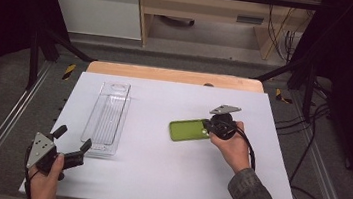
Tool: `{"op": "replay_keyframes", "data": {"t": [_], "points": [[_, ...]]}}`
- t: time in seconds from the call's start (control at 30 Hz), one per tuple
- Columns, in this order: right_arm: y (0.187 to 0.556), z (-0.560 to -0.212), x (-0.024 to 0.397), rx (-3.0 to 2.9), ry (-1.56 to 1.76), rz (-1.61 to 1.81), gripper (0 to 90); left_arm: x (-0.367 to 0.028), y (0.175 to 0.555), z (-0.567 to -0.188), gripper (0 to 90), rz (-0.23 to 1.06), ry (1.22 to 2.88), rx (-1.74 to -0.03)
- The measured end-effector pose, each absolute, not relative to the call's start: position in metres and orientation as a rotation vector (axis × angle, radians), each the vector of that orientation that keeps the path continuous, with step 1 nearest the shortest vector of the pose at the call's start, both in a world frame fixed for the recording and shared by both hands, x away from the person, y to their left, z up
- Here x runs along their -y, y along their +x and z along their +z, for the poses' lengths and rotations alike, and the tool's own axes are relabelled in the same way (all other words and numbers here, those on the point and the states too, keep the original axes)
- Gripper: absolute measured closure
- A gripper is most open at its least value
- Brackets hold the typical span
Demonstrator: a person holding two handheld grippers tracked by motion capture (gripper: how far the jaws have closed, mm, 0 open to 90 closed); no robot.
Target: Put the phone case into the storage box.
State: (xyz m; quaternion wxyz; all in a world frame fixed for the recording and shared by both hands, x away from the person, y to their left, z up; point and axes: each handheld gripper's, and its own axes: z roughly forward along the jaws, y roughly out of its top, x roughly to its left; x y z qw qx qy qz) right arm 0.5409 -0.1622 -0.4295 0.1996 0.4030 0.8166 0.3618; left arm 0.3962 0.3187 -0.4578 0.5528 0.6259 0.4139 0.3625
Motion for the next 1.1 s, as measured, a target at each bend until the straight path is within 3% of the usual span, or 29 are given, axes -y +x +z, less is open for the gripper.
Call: {"op": "replay_keyframes", "data": {"t": [0.17, 0.43, 0.47, 0.6, 0.8, 1.1], "points": [[0.538, -0.425, 0.164, -2.280, 1.152, 1.021, 67.7, -0.318, 0.396, -0.457, 1.5, 0.852, 1.478, -0.968], [0.538, -0.424, 0.167, -2.282, 1.246, 0.990, 31.3, -0.318, 0.395, -0.457, 1.5, 0.853, 1.472, -0.964], [0.538, -0.424, 0.167, -2.282, 1.246, 0.990, 31.3, -0.318, 0.395, -0.457, 1.5, 0.854, 1.472, -0.964], [0.541, -0.424, 0.173, -2.272, 1.300, 0.975, 17.1, -0.319, 0.395, -0.457, 1.5, 0.854, 1.471, -0.966], [0.542, -0.425, 0.178, -2.260, 1.339, 0.954, 8.3, -0.318, 0.396, -0.457, 1.5, 0.852, 1.473, -0.962], [0.547, -0.426, 0.182, -2.270, 1.372, 0.901, 6.6, -0.318, 0.395, -0.457, 1.5, 0.853, 1.471, -0.963]]}}
